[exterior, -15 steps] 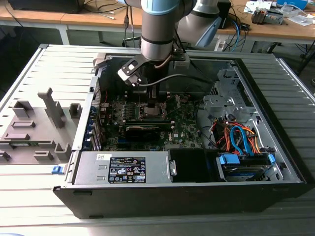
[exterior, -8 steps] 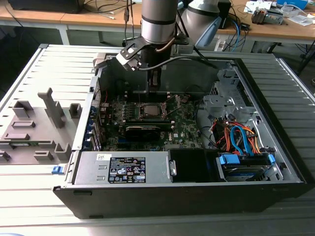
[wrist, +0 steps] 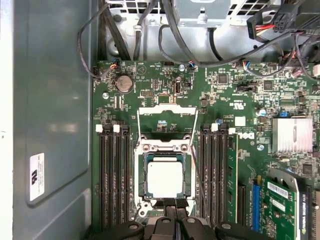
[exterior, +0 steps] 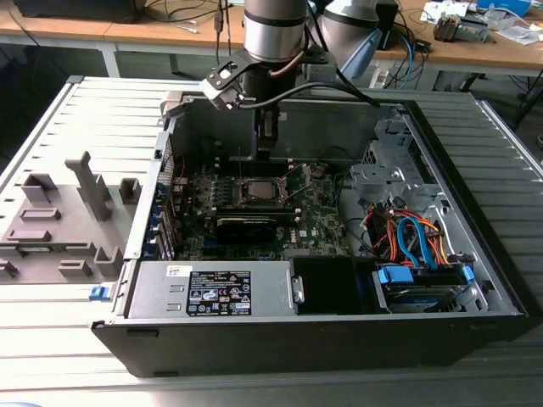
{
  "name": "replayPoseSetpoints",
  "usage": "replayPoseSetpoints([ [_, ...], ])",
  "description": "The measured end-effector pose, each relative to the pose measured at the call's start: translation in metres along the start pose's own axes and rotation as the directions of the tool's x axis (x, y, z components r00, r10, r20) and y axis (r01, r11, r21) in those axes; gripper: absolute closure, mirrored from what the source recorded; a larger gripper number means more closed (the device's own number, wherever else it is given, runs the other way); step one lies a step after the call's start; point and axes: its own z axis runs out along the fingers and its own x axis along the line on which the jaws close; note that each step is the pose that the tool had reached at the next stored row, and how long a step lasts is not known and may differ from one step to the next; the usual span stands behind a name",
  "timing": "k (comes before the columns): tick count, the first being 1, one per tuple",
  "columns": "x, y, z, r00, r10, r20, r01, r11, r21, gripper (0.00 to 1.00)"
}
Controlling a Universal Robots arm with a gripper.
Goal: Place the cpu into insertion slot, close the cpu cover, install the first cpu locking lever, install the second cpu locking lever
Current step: 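Close the cpu cover, then install the first cpu locking lever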
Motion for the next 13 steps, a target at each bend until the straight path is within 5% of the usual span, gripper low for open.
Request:
replayPoseSetpoints([
  [5,-0.0001,0.0000,-0.0007,1.0000,0.000,0.0002,0.000,1.0000,0.0001,0.89],
  [8,-0.0036,0.0082,-0.0005,1.0000,0.000,0.0003,0.000,1.0000,0.0012,0.89],
  [13,-0.0090,0.0486,-0.0001,1.0000,-0.001,0.0001,0.001,0.9999,0.0124,0.89],
])
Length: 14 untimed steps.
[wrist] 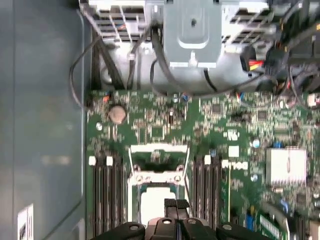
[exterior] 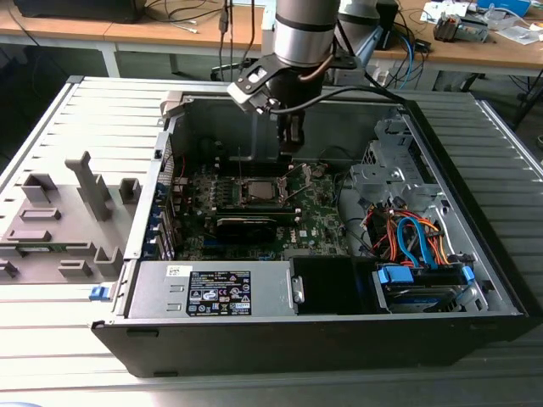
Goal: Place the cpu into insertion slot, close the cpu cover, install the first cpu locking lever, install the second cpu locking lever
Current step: 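Install the first cpu locking lever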
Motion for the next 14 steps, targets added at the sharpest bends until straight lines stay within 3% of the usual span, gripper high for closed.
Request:
replayPoseSetpoints([
  [1,-0.0001,0.0098,-0.0002,1.0000,0.000,-0.0016,0.000,1.0000,0.0026,0.89],
  [4,-0.0002,0.0291,0.0003,1.0000,-0.001,-0.0080,0.001,1.0000,0.0094,0.89],
  [8,0.0010,0.0569,0.0022,0.9999,-0.006,-0.0109,0.007,0.9998,0.0212,0.89],
  [9,0.0017,0.0636,0.0052,0.9999,-0.010,-0.0107,0.010,0.9997,0.0220,0.89],
  [12,0.0036,0.0664,0.0156,0.9980,-0.062,-0.0090,0.062,0.9979,0.0203,0.89],
  [14,0.0061,0.0665,0.0193,0.9968,-0.079,-0.0081,0.079,0.9966,0.0198,0.89],
])
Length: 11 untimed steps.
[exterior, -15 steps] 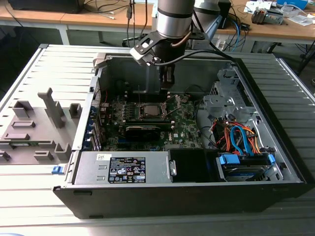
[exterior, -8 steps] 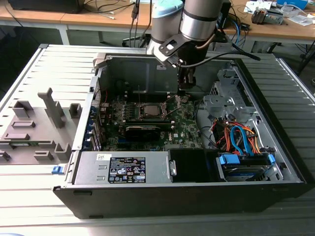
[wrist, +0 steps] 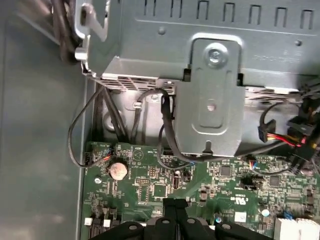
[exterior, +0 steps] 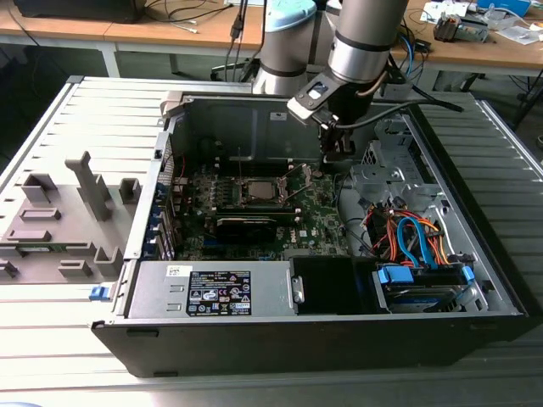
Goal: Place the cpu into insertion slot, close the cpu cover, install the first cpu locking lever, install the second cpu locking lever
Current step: 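Install the first cpu locking lever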
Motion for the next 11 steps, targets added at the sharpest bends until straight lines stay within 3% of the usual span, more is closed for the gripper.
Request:
replayPoseSetpoints([
  [3,0.0083,0.0030,0.0087,1.0000,-0.001,-0.0003,0.001,1.0000,-0.0002,0.89],
  [6,0.0098,-0.0017,0.0128,1.0000,-0.001,-0.0002,0.001,1.0000,-0.0003,0.89],
  [9,0.0116,-0.0215,0.0147,1.0000,-0.001,-0.0004,0.001,1.0000,-0.0005,0.89],
  [11,0.0120,-0.0271,0.0149,1.0000,-0.001,-0.0001,0.001,1.0000,-0.0019,0.89],
])
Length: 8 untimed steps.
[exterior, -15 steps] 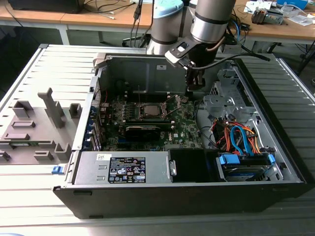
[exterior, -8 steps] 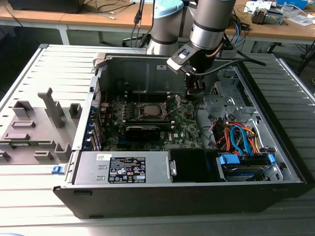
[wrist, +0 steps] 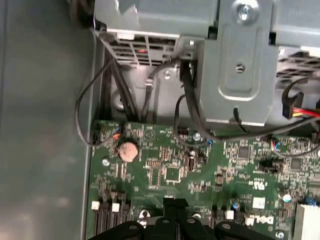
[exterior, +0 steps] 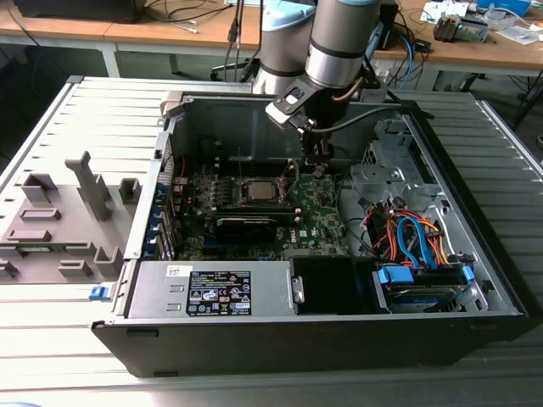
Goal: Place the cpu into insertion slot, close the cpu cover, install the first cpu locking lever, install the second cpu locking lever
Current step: 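Install the first cpu locking lever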
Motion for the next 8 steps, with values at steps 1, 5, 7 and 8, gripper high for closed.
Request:
replayPoseSetpoints([
  [1,0.0005,-0.0037,0.0002,1.0000,0.000,-0.0001,0.000,1.0000,-0.0004,0.89],
  [5,0.0023,-0.0247,0.0028,1.0000,0.000,0.0002,0.000,1.0000,-0.0018,0.89],
  [7,0.0035,-0.0370,0.0057,1.0000,0.000,0.0002,0.000,1.0000,-0.0021,0.89],
  [8,0.0039,-0.0414,0.0071,1.0000,0.000,0.0001,0.000,1.0000,-0.0023,0.89],
])
